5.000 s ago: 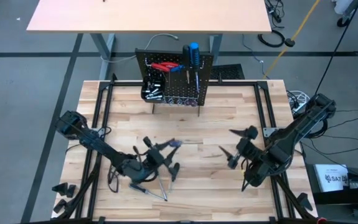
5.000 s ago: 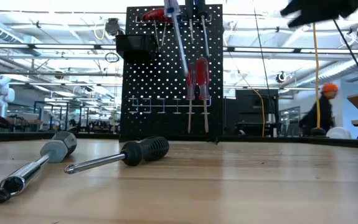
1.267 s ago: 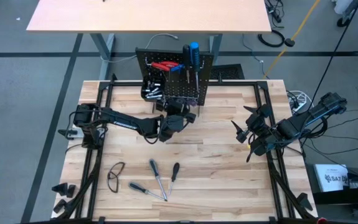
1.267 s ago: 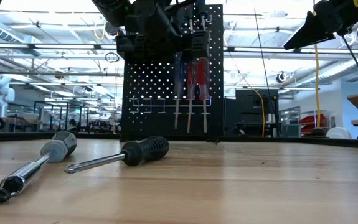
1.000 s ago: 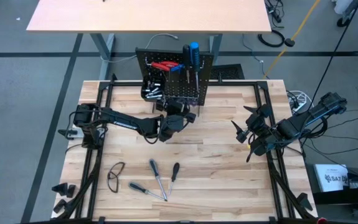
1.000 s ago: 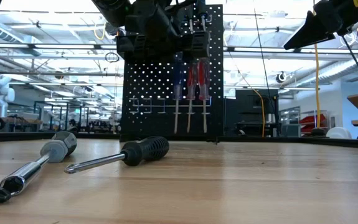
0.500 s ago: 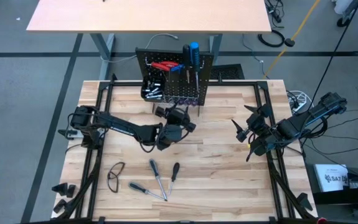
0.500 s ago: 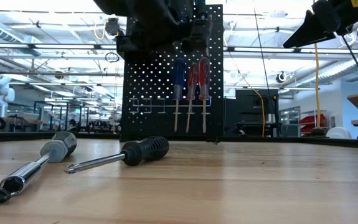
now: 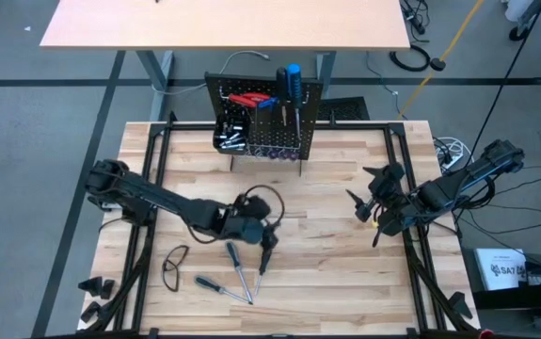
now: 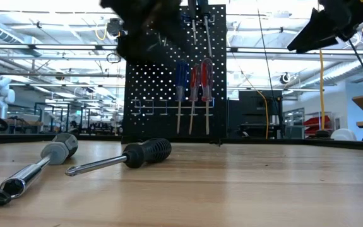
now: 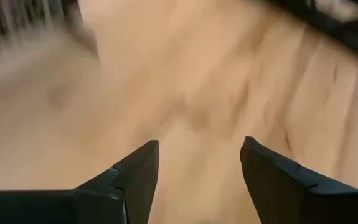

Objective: Hang tools onto peg board
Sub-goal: Hang the gray screwdriver on the pegboard

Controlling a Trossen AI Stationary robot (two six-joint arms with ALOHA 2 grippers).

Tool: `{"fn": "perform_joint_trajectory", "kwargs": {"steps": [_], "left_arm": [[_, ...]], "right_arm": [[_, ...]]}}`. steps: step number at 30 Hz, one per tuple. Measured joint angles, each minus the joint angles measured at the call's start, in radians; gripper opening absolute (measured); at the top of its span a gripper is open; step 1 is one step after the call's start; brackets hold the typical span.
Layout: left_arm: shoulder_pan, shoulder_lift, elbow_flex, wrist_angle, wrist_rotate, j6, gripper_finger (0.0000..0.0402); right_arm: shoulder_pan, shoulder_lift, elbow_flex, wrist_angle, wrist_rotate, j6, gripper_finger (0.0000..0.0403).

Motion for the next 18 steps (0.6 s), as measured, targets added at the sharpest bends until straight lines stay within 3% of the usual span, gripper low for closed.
{"fn": "perform_joint_trajectory", "kwargs": {"steps": [3,6,13,18], "left_arm": [[-0.03,0.0,0.0,-0.153,0.1,-0.286,0.0226],[-0.069,0.004,0.0,-0.274,0.112,-0.511,0.0226],[-0.191,0.028,0.0,-0.338,0.153,-0.808,0.0226],[-0.263,0.067,0.0,-0.339,0.155,-1.001,0.0226]], "right_arm": [[0.001,0.022,0.0,0.032,-0.091,0.036,0.0389],[0.004,0.065,0.0,0.052,-0.163,0.096,0.0389],[0.005,0.205,-0.001,0.144,-0.236,0.182,0.0389],[0.003,0.279,-0.002,0.251,-0.286,0.139,0.0389]]}}
